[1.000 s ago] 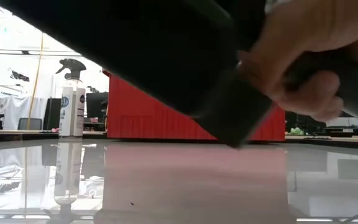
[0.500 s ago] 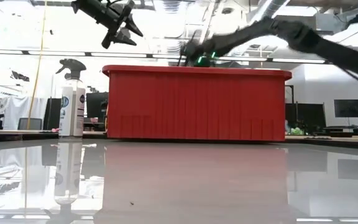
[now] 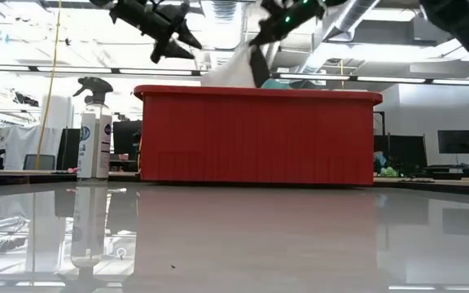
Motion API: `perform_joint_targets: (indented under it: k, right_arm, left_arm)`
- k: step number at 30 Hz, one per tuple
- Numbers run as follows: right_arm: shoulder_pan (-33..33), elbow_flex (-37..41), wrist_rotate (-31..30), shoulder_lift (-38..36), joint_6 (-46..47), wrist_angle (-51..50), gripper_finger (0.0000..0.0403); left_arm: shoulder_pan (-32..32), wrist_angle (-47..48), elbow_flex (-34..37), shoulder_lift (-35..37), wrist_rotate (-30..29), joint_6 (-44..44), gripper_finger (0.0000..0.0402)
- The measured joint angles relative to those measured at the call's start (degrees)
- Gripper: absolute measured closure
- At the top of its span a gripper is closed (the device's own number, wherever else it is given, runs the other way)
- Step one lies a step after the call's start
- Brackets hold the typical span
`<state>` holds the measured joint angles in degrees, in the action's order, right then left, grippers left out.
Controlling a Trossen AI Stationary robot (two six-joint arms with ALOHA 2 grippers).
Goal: Fold Laundry from Bin
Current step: Fold the white blouse
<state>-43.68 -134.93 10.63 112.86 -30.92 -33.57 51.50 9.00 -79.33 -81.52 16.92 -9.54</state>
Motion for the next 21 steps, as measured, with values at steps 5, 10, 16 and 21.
perform_joint_targets:
  k: [5,10,16,21]
  right_arm:
    - [1.26,0.00,1.75,-3.23,0.90,-6.03,0.0372]
    - [3.61,0.00,1.75,-5.41,-1.17,-11.09,0.0372]
    - [5.68,0.00,1.65,-5.95,-2.52,-11.97,0.0372]
    - [4.89,0.24,1.64,-5.84,-2.55,-12.52,0.0372]
  left_arm:
    - [-1.24,-11.67,-0.02,-3.97,-3.78,0.41,0.0180]
    - [0.07,-13.42,-3.57,-8.86,4.02,-3.61,0.0152]
    - [-1.03,-12.25,-8.02,-13.27,16.12,-4.20,0.0123]
    - [-0.08,-12.07,-8.83,-12.49,24.51,-4.24,0.0118]
